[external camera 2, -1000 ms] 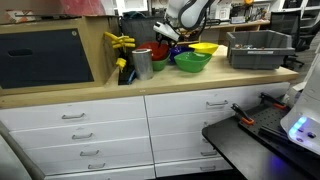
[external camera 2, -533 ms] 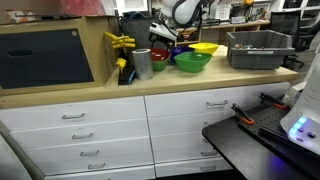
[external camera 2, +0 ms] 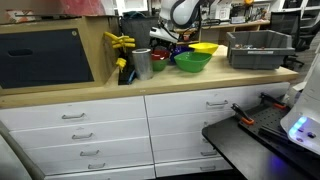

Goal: Put the red bowl in the left green bowl

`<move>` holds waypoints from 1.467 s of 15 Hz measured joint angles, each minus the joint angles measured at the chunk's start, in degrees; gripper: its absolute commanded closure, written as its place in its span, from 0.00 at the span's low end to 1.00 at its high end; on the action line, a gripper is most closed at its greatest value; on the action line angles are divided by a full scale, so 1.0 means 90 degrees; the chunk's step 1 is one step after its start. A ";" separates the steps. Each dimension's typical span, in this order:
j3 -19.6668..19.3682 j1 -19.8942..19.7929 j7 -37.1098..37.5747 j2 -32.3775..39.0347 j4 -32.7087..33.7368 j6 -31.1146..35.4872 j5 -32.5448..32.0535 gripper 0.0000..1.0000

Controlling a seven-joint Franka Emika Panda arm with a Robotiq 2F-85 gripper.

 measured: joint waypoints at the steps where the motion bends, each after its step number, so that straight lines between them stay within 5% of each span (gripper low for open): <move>1: -0.0002 0.0000 0.0000 0.0011 0.0000 -0.0030 -0.0010 0.00; 7: -0.0077 0.0009 0.0027 0.0043 -0.0001 -0.0132 -0.0223 0.00; 8: -0.0096 0.0009 0.0035 0.0069 -0.0001 -0.0132 -0.0279 0.25; 10: -0.0125 0.0012 0.0048 0.0148 -0.0002 -0.0132 -0.0349 0.32; 18: -0.0294 0.0260 0.0027 0.0404 -0.0002 -0.0144 -0.0296 0.93; 22: -0.1141 0.1086 -0.0013 0.0223 0.0008 -0.0231 0.0159 0.97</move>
